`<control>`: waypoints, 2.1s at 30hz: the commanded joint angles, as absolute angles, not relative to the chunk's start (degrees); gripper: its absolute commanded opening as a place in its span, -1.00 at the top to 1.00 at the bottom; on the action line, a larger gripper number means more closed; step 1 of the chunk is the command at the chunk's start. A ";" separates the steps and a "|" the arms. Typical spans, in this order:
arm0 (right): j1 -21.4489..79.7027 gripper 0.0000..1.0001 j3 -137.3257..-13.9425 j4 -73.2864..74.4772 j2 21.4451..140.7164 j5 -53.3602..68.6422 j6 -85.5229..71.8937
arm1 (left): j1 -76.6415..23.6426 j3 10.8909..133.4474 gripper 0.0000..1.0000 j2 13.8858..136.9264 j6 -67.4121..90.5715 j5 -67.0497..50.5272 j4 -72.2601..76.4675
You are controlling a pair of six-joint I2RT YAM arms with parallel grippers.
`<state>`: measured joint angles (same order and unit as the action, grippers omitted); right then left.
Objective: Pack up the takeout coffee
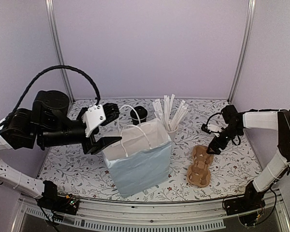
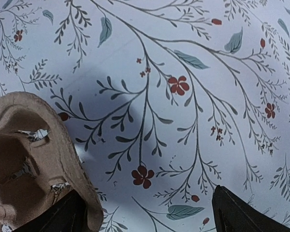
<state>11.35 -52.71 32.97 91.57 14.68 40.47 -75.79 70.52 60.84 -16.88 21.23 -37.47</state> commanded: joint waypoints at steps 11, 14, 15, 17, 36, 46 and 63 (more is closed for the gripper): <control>11.09 -0.90 -44.18 45.23 77.29 9.49 42.83 | -75.79 56.49 -0.81 44.03 2.76 34.57 -29.28; 11.09 -0.92 -45.38 46.43 75.39 9.75 44.68 | -74.42 56.60 -0.89 43.20 6.31 32.88 -29.73; 11.08 -0.92 -46.08 46.60 74.81 10.02 45.41 | -73.60 57.10 -0.90 43.60 7.24 31.48 -30.67; 11.13 -0.92 -47.43 46.98 74.53 11.07 46.29 | -70.91 59.31 -0.89 45.74 8.49 26.95 -33.53; 16.42 -0.98 -54.83 55.67 75.76 19.65 71.05 | -50.97 68.39 -0.67 60.64 7.50 0.46 -37.01; 18.66 -0.75 -58.58 49.78 86.42 14.92 78.28 | -46.44 67.89 -0.72 58.34 9.41 4.45 -35.58; 13.73 -0.09 -60.37 44.09 100.89 16.21 70.21 | -26.62 72.23 -0.73 65.60 3.19 -5.92 -27.33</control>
